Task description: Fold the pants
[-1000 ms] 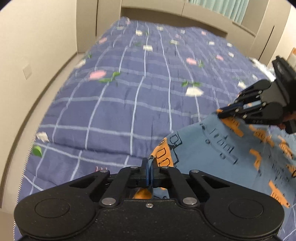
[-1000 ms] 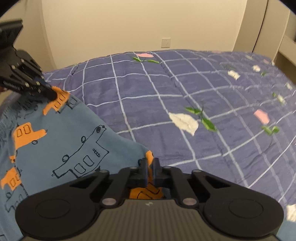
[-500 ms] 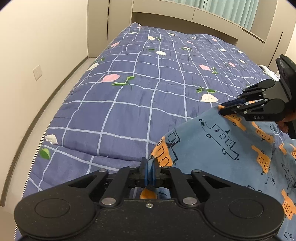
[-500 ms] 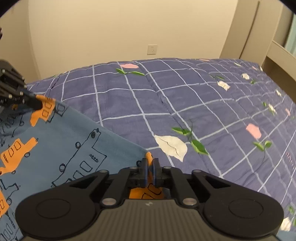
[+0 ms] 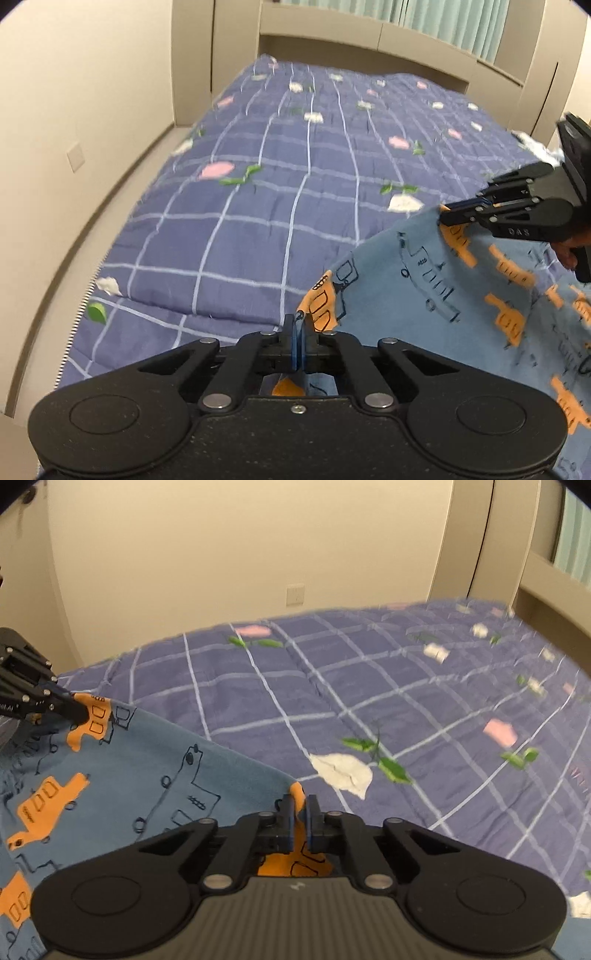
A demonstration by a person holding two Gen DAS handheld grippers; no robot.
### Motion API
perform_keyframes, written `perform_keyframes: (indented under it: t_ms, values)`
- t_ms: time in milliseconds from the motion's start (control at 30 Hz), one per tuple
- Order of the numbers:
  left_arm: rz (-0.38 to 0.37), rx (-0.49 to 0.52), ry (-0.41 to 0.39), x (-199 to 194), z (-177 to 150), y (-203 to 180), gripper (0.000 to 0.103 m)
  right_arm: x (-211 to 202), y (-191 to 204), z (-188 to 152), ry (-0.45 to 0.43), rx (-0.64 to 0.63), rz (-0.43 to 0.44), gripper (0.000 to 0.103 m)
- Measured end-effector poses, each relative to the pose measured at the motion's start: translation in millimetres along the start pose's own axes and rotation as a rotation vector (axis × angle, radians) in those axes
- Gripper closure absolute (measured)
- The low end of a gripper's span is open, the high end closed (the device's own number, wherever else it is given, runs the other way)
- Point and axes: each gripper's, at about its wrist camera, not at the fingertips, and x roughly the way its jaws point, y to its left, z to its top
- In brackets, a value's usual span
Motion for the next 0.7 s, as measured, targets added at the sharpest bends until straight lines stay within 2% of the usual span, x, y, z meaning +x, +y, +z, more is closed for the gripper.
perform_keyframes:
  t_ms: [200, 367, 567, 700]
  values:
    - [-0.006, 0.076, -0.119, -57, -9, -29, 0.102, -65, 21, -11, -0.108, -0.033, -0.075, 0.099]
    - [-0.015, 0.178, -0.185, -102, -37, -67, 0.102, -123, 49, -43, -0.169, -0.065, -0.143, 0.100]
    - [-0.054, 0.247, -0.185, -130, -84, -103, 0.102, -175, 87, -89, -0.199, -0.084, -0.198, 0.100]
    - [-0.081, 0.249, -0.135, -128, -114, -116, 0.103, -194, 107, -119, -0.205, -0.066, -0.217, 0.100]
